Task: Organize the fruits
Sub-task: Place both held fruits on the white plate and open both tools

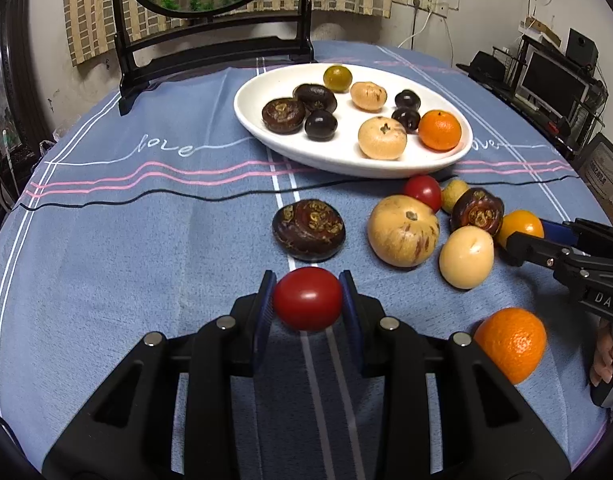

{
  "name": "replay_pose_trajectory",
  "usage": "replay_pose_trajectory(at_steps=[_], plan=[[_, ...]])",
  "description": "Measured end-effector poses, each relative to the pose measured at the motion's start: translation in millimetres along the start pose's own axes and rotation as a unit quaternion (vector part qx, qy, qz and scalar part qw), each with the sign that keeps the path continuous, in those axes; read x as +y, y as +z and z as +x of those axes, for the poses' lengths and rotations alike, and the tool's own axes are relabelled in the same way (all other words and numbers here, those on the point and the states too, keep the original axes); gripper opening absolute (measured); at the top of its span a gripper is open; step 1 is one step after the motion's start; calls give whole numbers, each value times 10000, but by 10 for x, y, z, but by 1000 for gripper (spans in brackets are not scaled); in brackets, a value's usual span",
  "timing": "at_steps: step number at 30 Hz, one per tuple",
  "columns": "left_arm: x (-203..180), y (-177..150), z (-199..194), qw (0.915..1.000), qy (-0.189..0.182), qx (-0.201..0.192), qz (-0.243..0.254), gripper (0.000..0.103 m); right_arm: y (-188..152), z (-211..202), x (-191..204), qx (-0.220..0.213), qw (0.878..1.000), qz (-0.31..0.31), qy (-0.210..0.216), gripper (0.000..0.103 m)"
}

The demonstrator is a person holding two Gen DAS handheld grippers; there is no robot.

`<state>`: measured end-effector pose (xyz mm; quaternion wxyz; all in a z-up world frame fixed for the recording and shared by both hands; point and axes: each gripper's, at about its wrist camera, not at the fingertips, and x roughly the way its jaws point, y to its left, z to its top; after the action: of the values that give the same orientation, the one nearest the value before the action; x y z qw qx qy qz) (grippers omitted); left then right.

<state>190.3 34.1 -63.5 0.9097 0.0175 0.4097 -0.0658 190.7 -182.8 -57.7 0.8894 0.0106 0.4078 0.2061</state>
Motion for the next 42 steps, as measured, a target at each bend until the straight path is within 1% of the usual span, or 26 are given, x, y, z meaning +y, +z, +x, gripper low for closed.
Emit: replay_pose_trajectory(at_steps=[4,9,12,14,16,18,21,24,26,29,33,38,42], plan=[[-29,8,-86,9996,108,-248,51,33,9,-11,3,-28,10000,14,15,39],[-40,62,-184,9985,283,-472,53,33,41,-102,-12,-221,9996,114,96,39],[-40,184,-247,9972,373,-644,54,32,88,-165,-55,-305,9990,265,199,39],[-45,322,-228,9967,460,-651,119,32,158,-225,-83,-363,9983,342,285,39],[-72,484,-189,9956,590,-688,234,32,267,-284,-113,-424,9977,397,345,39],[-95,604,-164,9946,658,-742,296,32,449,-361,-132,-545,9976,345,270,39],[-103,841,-110,9944,617,-827,241,32,721,-421,-146,-705,9971,249,158,39],[-111,1047,-17,9939,615,-905,163,32,980,-377,-142,-837,9964,129,15,39],[-125,1141,63,9931,667,-951,143,32,1097,-278,-163,-845,9963,158,52,39],[-127,1253,196,9939,626,-900,84,32,1229,-112,-199,-812,9964,200,114,39],[-123,1322,355,9945,626,-832,91,32,1346,131,-186,-681,9972,219,217,39],[-87,1347,623,9973,488,-542,56,32,1378,425,-142,-415,9987,152,273,39],[-57,1332,775,9988,345,-340,37,32,1379,567,-136,-283,9991,126,281,39]])
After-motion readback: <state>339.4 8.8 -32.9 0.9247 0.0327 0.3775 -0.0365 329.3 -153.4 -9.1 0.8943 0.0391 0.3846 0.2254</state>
